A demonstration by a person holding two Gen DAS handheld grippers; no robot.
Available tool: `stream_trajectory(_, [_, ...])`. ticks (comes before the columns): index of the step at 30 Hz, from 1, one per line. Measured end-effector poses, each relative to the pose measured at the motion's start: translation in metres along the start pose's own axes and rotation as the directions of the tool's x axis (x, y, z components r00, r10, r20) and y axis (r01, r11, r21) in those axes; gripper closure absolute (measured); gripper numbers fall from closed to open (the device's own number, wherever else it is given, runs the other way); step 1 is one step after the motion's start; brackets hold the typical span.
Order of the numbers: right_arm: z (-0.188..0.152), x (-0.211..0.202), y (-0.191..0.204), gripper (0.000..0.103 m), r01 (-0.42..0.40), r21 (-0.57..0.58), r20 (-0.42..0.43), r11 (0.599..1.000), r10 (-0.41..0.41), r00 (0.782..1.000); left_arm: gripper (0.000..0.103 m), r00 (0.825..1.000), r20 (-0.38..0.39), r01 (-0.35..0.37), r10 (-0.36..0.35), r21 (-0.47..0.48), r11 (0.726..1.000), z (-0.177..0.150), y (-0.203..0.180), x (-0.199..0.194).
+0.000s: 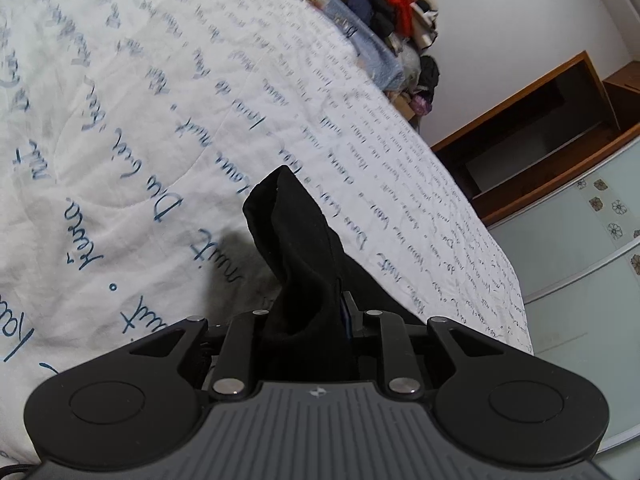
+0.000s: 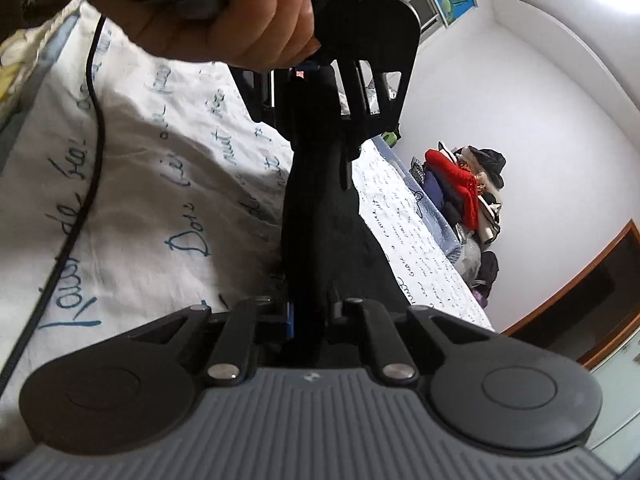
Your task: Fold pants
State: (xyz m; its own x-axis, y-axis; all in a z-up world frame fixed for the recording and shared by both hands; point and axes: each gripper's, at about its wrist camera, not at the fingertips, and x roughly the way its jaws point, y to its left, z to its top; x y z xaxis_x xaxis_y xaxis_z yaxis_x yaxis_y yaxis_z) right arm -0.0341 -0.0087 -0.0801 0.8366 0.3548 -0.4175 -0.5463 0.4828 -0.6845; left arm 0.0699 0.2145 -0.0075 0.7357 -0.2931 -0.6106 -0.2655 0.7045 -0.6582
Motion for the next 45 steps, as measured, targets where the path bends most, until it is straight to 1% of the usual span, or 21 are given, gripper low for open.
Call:
stream_trajectory(3, [-0.004, -0.006, -0.021, 0.088, -0.104, 0.133, 0.032, 0.986, 0.101, 0.994, 0.082, 0.999, 0.032, -0.004, 0.002, 0.044, 0.999, -0.003, -0.013, -0.006])
stream_trajectory(5, [-0.008, -0.015, -0.046, 0.069, -0.265, 0.229, 0.069, 0.937, 0.256, 0.964, 0.082, 0.999, 0.043, -0.013, 0.010, 0.064, 0.998, -0.004, -0.019, -0.007])
stream_trajectory(7, [-0.019, -0.033, -0.076, 0.069, -0.342, 0.315, 0.159, 0.885, 0.306, 0.939, 0.082, 0.999, 0.047, -0.015, 0.012, 0.070, 0.997, -0.004, -0.021, -0.008])
stream_trajectory(10, [-0.037, -0.036, -0.119, 0.069, -0.247, 0.421, 0.131, 0.873, 0.211, 0.969, 0.082, 0.998, 0.059, -0.017, 0.012, 0.078, 0.997, -0.007, -0.027, -0.011])
stream_trajectory(12, [-0.053, -0.014, -0.142, 0.069, -0.103, 0.449, -0.004, 0.888, 0.117, 0.993, 0.082, 0.997, 0.073, -0.018, 0.010, 0.101, 0.995, -0.009, -0.033, -0.014])
stream_trajectory(14, [-0.071, 0.018, -0.160, 0.072, -0.036, 0.476, -0.099, 0.879, 0.094, 0.991, 0.082, 0.996, 0.084, -0.014, 0.004, 0.129, 0.992, -0.012, -0.041, -0.018])
stream_trajectory(16, [-0.088, 0.052, -0.174, 0.075, -0.034, 0.529, -0.157, 0.848, 0.137, 0.978, 0.082, 0.996, 0.085, -0.006, -0.006, 0.149, 0.989, -0.012, -0.048, -0.021])
stream_trajectory(18, [-0.102, 0.079, -0.177, 0.078, -0.017, 0.536, -0.229, 0.844, 0.165, 0.959, 0.082, 0.997, 0.080, 0.006, -0.019, 0.155, 0.988, -0.011, -0.052, -0.023])
stream_trajectory(20, [-0.099, 0.076, -0.173, 0.078, 0.032, 0.531, -0.239, 0.847, 0.114, 0.964, 0.082, 0.996, 0.089, -0.006, -0.009, 0.167, 0.986, -0.011, -0.055, -0.023])
stream_trajectory(21, [-0.091, 0.064, -0.168, 0.076, 0.044, 0.510, -0.220, 0.859, 0.081, 0.972, 0.082, 0.996, 0.088, -0.009, -0.006, 0.167, 0.986, -0.011, -0.056, -0.022])
stream_trajectory(22, [-0.084, 0.045, -0.162, 0.065, 0.040, 0.495, -0.181, 0.868, 0.058, 0.982, 0.082, 0.996, 0.085, -0.010, -0.004, 0.165, 0.986, -0.011, -0.055, -0.020])
stream_trajectory(23, [-0.075, 0.025, -0.155, 0.042, 0.020, 0.495, -0.124, 0.869, 0.048, 0.991, 0.082, 0.996, 0.084, -0.011, -0.002, 0.160, 0.987, -0.011, -0.055, -0.020])
stream_trajectory(25, [-0.060, -0.016, -0.137, 0.015, -0.066, 0.510, 0.015, 0.857, 0.068, 0.998, 0.082, 0.996, 0.085, -0.012, -0.001, 0.154, 0.988, -0.012, -0.054, -0.018])
stream_trajectory(27, [-0.044, -0.047, -0.112, 0.014, -0.167, 0.492, 0.124, 0.855, 0.121, 0.985, 0.083, 0.996, 0.086, -0.014, 0.001, 0.153, 0.988, -0.014, -0.054, -0.020])
stream_trajectory(29, [-0.031, -0.064, -0.085, 0.012, -0.202, 0.441, 0.167, 0.875, 0.141, 0.976, 0.083, 0.997, 0.083, -0.010, -0.002, 0.149, 0.989, -0.014, -0.055, -0.021])
stream_trajectory(31, [-0.020, -0.064, -0.061, 0.012, -0.198, 0.366, 0.161, 0.909, 0.148, 0.976, 0.083, 0.997, 0.083, -0.001, -0.011, 0.147, 0.989, -0.015, -0.057, -0.024])
stream_trajectory(34, [-0.006, -0.042, -0.024, 0.015, -0.110, 0.246, 0.095, 0.963, 0.089, 0.992, 0.083, 0.996, 0.085, 0.007, -0.019, 0.144, 0.990, -0.017, -0.059, -0.027])
stream_trajectory(36, [-0.002, -0.026, -0.008, 0.028, -0.062, 0.191, 0.053, 0.980, 0.053, 0.997, 0.083, 0.996, 0.084, 0.010, -0.023, 0.143, 0.990, -0.018, -0.060, -0.028])
stream_trajectory(38, [0.000, -0.018, 0.002, 0.070, -0.031, 0.156, 0.017, 0.987, 0.028, 0.999, 0.083, 0.996, 0.081, 0.014, -0.026, 0.141, 0.990, -0.018, -0.062, -0.029])
stream_trajectory(41, [0.004, -0.014, -0.002, 0.087, -0.009, 0.153, 0.013, 0.988, 0.007, 1.000, 0.083, 0.995, 0.099, 0.013, -0.028, 0.144, 0.989, -0.021, -0.068, -0.032])
stream_trajectory(45, [0.001, -0.018, -0.019, 0.091, -0.021, 0.223, 0.036, 0.975, 0.014, 0.999, 0.083, 0.991, 0.125, 0.025, -0.047, 0.167, 0.986, -0.026, -0.084, -0.039])
